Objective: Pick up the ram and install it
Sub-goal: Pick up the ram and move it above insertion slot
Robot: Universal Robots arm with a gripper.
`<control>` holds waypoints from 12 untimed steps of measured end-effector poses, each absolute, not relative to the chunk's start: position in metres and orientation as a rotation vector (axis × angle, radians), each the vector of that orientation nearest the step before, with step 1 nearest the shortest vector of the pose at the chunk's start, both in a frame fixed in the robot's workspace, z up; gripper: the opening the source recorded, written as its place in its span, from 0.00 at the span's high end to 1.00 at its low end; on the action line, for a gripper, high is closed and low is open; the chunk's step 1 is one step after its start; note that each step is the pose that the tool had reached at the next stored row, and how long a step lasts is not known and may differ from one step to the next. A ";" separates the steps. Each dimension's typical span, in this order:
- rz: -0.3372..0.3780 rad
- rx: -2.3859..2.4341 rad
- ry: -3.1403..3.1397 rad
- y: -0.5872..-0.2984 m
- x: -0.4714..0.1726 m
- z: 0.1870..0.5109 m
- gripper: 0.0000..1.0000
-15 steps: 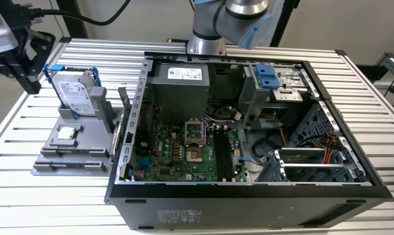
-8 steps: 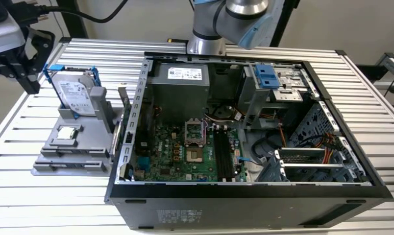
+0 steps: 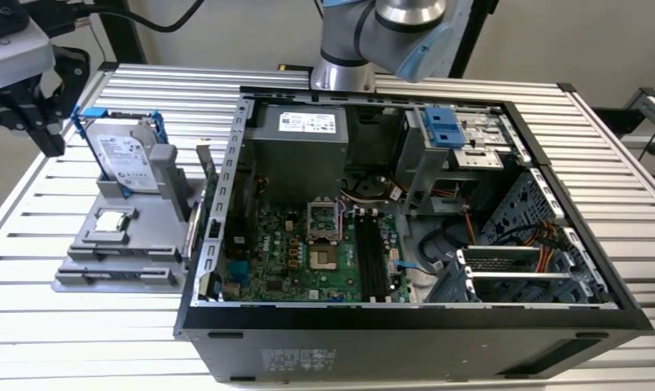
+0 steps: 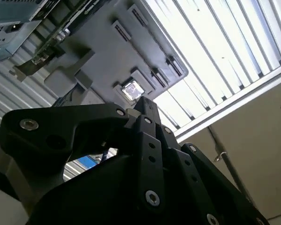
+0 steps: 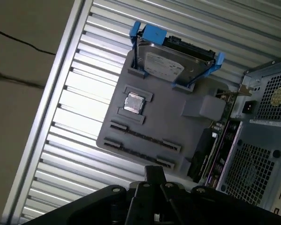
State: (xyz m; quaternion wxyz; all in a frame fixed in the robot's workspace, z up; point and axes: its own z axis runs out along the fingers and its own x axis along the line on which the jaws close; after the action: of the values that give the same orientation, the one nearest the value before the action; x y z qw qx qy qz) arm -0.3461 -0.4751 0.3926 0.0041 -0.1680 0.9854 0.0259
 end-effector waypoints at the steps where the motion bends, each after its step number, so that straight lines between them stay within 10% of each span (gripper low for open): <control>1: 0.081 -0.549 3.084 -0.475 -0.346 0.393 1.00; 12: 0.081 -0.804 3.032 -0.475 -0.346 0.393 1.00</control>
State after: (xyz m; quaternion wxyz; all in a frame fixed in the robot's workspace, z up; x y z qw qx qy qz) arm -0.3462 -0.4751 0.3926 0.0017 -0.2562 0.9663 0.0257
